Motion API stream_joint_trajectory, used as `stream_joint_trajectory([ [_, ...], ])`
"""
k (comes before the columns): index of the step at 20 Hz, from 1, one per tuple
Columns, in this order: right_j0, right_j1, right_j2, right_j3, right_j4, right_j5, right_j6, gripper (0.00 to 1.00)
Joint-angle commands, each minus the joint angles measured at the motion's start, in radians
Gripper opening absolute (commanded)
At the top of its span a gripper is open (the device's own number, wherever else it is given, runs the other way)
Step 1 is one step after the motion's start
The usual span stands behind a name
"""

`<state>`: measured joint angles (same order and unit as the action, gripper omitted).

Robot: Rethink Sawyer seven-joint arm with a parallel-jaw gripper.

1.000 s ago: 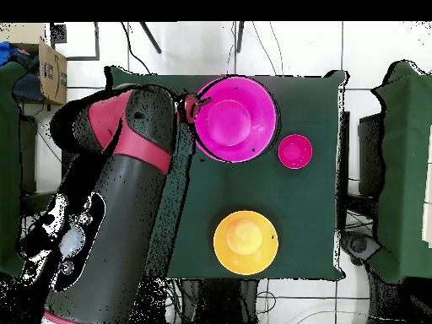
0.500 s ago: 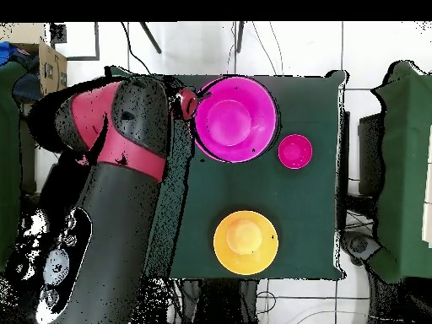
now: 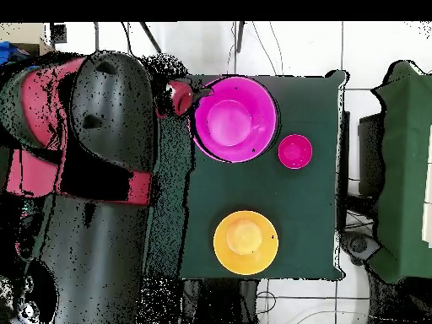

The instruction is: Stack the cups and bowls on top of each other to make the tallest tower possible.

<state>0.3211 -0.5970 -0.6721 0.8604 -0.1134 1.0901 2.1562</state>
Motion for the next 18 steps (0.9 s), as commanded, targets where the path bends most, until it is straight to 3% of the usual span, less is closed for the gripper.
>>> stream_joint_trajectory([
  [1,-0.038,-0.068,0.090,-0.110,-0.034,0.260,-0.348,1.00],
  [7,-0.047,-0.111,0.101,-0.144,-0.029,0.327,-0.354,1.00],
  [13,-0.028,-0.187,0.106,-0.063,-0.042,0.317,-0.350,1.00],
  [18,-0.023,-0.199,0.113,-0.036,-0.050,0.295,-0.336,1.00],
])
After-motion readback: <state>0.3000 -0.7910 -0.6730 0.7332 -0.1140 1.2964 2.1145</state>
